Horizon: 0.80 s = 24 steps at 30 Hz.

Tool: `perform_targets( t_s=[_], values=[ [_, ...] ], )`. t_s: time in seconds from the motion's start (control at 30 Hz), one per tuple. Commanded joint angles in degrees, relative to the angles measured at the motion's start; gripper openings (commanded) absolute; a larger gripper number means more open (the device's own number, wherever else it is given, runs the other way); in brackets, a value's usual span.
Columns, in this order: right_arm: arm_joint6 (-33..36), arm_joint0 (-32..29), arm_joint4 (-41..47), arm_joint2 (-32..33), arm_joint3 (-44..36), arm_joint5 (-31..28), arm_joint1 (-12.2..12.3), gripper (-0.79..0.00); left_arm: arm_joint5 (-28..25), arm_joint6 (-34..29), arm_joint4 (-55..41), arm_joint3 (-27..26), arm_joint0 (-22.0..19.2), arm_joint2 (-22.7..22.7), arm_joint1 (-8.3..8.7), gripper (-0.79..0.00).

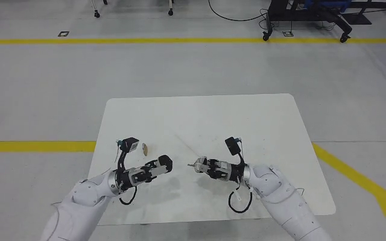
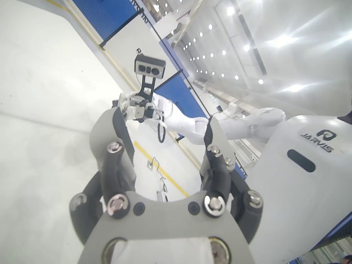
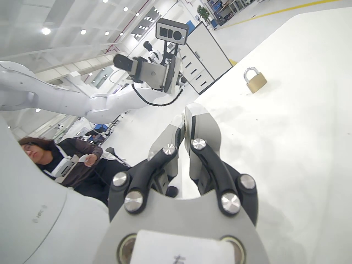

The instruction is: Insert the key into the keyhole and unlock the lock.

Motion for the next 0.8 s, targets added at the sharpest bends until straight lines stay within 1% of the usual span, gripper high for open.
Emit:
perform_targets(
  t_s=[0.0, 0.13, 0.23, 0.4, 0.77],
  values=[
    [2.81, 0.56, 3.46, -0.53, 0.1, 0.0, 0.15, -0.785, -0.74, 0.76, 1.91, 1.25, -1.1, 1.62, 0.3, -0.394],
    [6.44, 1.24, 7.14, -1.05, 0.39, 0.0, 0.48, -0.785, -2.64, 2.66, 2.96, 2.92, -2.52, 4.3, 0.72, -0.416],
    [8.63, 1.77, 8.78, -1.98, 0.66, 0.0, 0.51, -0.785, -3.26, 3.29, 3.36, 3.56, -3.49, 6.17, 1.09, -0.403],
    [9.13, 3.07, 9.77, -4.35, 1.5, 0.5, 0.31, -0.785, -4.15, 4.18, 4.18, 4.87, -5.23, 9.16, 1.4, -0.422],
    [9.0, 5.75, 11.28, -8.31, 4.29, 0.37, -0.34, -0.785, -4.9, 4.94, 4.11, 7.43, -8.58, 13.27, 1.45, -0.548]
  ],
)
